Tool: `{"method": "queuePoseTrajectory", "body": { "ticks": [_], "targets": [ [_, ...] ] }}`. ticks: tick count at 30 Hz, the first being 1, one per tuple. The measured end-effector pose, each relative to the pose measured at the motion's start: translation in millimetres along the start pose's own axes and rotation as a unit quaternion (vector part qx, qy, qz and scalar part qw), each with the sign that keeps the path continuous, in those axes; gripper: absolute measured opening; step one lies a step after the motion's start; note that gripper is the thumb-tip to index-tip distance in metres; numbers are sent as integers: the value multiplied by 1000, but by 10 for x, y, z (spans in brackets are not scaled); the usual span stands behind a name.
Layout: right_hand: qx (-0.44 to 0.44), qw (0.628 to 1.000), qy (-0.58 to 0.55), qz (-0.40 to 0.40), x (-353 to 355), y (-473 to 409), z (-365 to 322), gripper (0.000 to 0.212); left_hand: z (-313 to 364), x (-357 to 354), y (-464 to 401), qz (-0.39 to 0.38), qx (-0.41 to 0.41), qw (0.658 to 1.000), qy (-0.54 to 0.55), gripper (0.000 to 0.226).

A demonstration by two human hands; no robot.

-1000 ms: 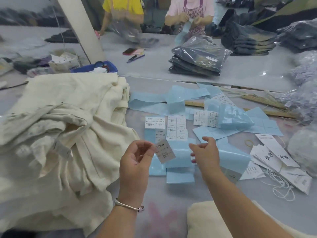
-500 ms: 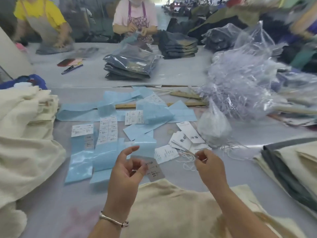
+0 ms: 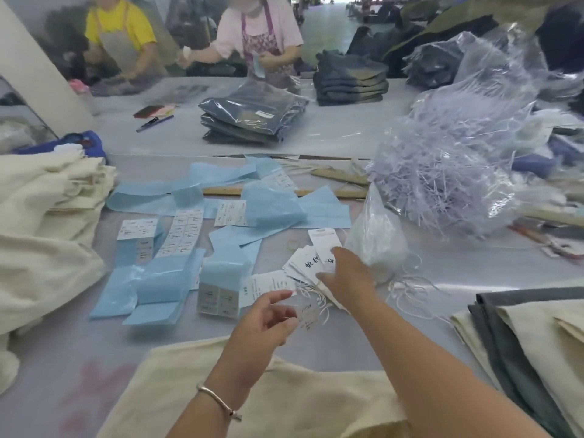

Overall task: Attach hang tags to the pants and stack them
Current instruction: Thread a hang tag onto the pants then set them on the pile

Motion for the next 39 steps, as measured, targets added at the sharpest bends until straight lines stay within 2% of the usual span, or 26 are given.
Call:
{"method": "queuePoseTrajectory", "body": {
  "ticks": [3,6,9,10,12,15,21,24,28,32,36,39],
  "targets": [
    [-1,996,85,-38,-109,-144,41,29,8,120,22,13,-7,1000,-5,31],
    [-2,998,62,-7,-72,-189,163,29,53,212,3,27,-29,999,17,25],
    [-42,987,-125,94,192,-33,232,15,78,225,-81,40,-20,997,59,23],
    [-46,968,-209,129,269,56,241,16,103,193,-117,33,-21,998,55,23],
    [-74,909,-372,170,356,252,314,31,183,79,-183,0,-36,999,24,23],
    [-98,844,-509,141,360,454,389,47,332,-169,-270,-65,-64,994,-56,19],
    [-81,844,-529,29,406,720,319,35,326,-607,-486,-154,-21,956,-250,18],
    [-46,868,-494,4,504,819,286,37,363,-715,-586,-159,-61,911,-375,24],
    [6,878,-479,-18,644,918,216,49,352,-835,-614,-206,-71,900,-377,38],
    [47,847,-528,-24,696,970,145,55,431,-882,-627,-214,-124,887,-390,40],
    [57,853,-519,-6,656,932,143,57,479,-893,-586,-210,-166,853,-448,33],
    [55,845,-531,-16,604,864,111,60,513,-818,-588,-166,-212,803,-532,27]
  ]
}}
Point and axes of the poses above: each hand's wrist, its own y-axis away from the middle knuckle, its own x-axis out of the back of the hand, z = x × y, the point moved 8 cm from there along -y, towards the middle knuckle, and after that the axes turned 3 degrees about -x, right-handed, at the moved point
